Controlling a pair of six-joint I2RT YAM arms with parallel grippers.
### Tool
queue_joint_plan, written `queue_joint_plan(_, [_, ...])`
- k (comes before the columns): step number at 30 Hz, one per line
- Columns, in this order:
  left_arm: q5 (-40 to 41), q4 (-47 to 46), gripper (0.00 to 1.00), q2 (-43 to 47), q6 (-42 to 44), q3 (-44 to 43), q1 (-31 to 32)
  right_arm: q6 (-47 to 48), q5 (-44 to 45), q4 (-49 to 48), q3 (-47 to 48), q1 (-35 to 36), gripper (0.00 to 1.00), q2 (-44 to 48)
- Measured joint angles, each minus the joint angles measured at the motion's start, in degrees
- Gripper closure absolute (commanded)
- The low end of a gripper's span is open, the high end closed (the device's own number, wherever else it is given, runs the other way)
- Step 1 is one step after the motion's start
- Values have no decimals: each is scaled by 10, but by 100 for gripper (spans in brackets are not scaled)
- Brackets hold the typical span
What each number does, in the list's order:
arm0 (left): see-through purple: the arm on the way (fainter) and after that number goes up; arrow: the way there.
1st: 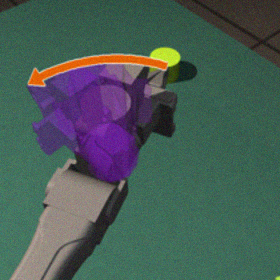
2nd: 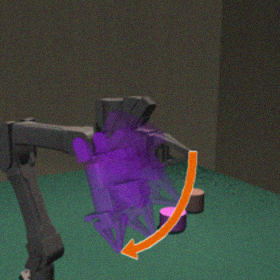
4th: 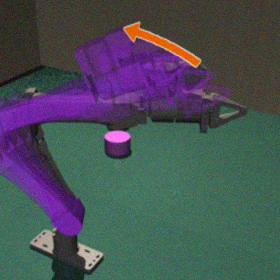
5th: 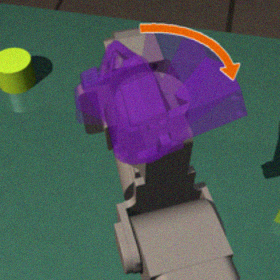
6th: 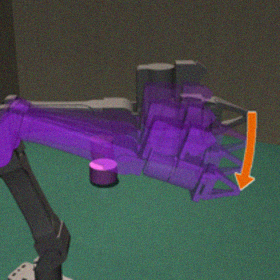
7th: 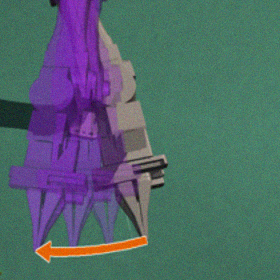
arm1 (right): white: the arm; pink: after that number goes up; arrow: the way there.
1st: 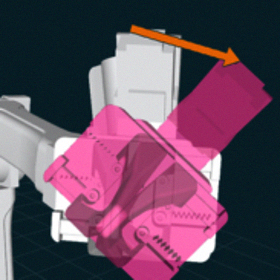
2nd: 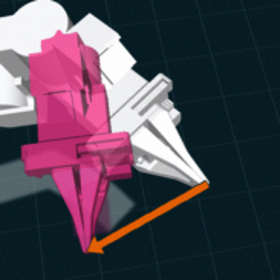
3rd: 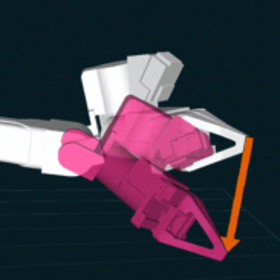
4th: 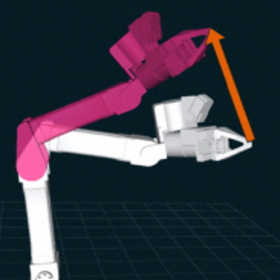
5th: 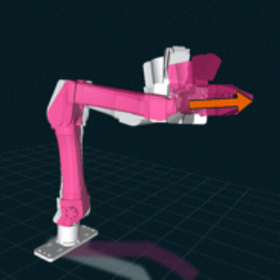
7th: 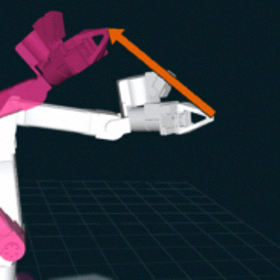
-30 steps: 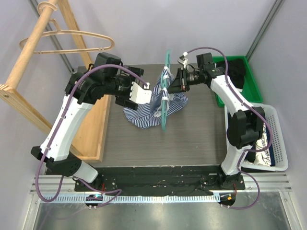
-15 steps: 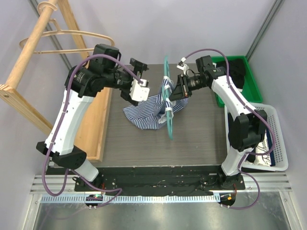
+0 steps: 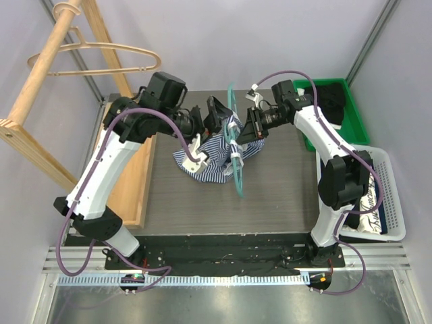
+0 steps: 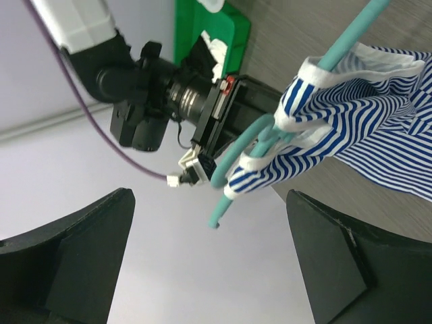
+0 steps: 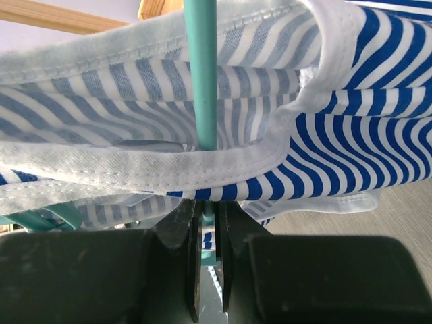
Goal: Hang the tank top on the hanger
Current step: Hang the tank top on the hanger.
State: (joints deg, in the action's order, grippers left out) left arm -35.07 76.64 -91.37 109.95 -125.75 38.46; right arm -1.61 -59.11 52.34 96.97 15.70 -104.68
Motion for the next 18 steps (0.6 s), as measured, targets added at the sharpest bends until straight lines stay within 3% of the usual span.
queue_joint_plan(4, [40, 1, 4, 0, 21, 30, 32, 0, 1, 0, 0, 11, 99, -4])
queue_joint_plan(8, [83, 4, 21, -1, 31, 52, 56, 1, 1, 0, 0, 16, 99, -5])
queue_joint_plan(14, [125, 3, 37, 0, 36, 71, 73, 4, 1, 0, 0, 18, 99, -7])
queue_joint_plan(18, [153, 4, 39, 5, 41, 105, 78, 6, 1, 2, 0, 18, 99, -7])
